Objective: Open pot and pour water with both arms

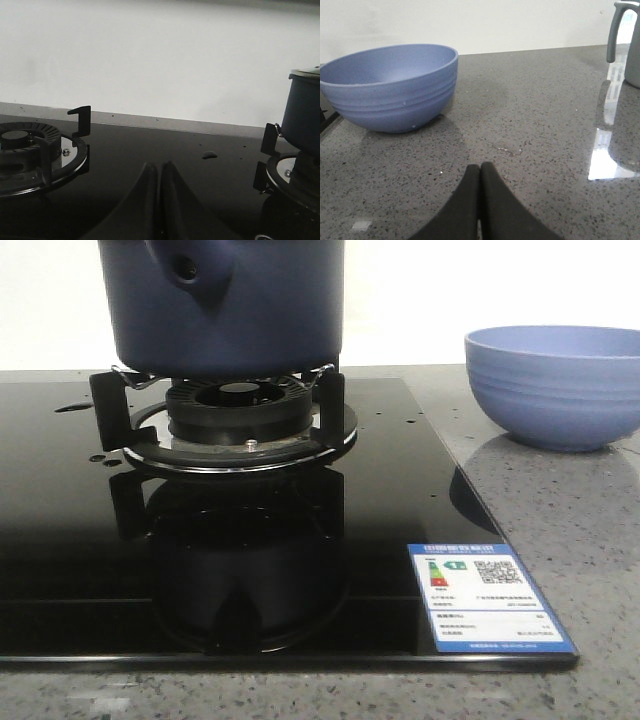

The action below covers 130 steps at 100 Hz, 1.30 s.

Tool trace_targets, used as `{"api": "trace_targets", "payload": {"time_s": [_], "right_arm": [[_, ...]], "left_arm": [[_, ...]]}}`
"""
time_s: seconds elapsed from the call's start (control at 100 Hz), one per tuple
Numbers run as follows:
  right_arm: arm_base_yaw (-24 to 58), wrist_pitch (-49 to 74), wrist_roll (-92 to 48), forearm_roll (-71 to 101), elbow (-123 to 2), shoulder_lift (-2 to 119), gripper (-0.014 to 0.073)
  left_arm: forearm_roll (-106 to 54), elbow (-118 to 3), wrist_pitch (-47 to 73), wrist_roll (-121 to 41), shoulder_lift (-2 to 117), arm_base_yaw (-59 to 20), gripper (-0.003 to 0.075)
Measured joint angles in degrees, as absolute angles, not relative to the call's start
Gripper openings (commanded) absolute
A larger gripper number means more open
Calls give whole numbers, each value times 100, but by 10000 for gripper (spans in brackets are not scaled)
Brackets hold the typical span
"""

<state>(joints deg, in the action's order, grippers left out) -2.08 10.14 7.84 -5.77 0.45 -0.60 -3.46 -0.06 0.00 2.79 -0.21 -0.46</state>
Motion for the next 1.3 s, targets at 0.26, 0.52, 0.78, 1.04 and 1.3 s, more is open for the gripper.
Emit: {"api": "trace_targets", "payload": {"time_s": [0.26, 0.52, 0.78, 1.04, 1.3], "right_arm": [[-208, 1014, 784, -577, 45, -60, -63], [-208, 1014, 784, -577, 45, -60, -63], [-208, 1003, 784, -396, 45, -60, -63], [-208, 823, 784, 697, 45, -60, -63], [-208, 539, 784, 2265, 45, -60, -63]], "left_arm": [[-346, -6, 0, 279, -21, -46, -20], [-346, -6, 0, 279, -21, -46, -20], [-346, -6, 0, 279, -21, -46, -20], [-1369, -6, 0, 279, -21, -46, -20], [-3972, -6, -38, 279, -21, -46, -20]]}}
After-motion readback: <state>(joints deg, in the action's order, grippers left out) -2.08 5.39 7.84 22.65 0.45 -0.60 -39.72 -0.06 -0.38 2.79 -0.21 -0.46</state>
